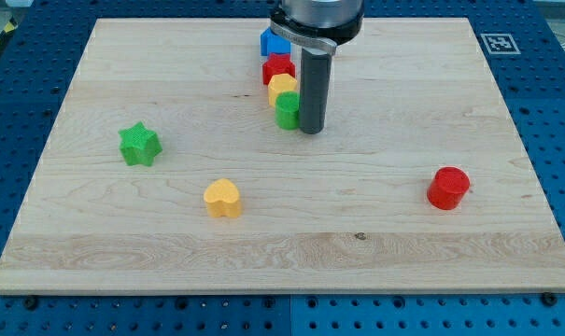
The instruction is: Point your arm at the green star
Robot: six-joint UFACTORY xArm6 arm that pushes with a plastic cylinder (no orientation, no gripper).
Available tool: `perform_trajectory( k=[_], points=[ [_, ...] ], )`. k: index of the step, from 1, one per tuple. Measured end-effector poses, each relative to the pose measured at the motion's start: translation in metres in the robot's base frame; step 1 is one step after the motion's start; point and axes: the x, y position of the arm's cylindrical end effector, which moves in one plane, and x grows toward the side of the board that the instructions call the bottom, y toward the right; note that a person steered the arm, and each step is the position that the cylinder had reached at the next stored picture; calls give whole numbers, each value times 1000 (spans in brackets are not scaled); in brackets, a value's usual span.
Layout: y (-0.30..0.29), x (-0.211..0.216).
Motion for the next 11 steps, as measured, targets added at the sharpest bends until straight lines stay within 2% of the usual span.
perform_trajectory(
  k=[2, 4, 6, 9, 10, 11],
  points=[
    [-3, 2],
    [-18, 46],
    [-127, 49],
    [-187, 78],
    [-226, 76],
    [-242, 55]
  ],
)
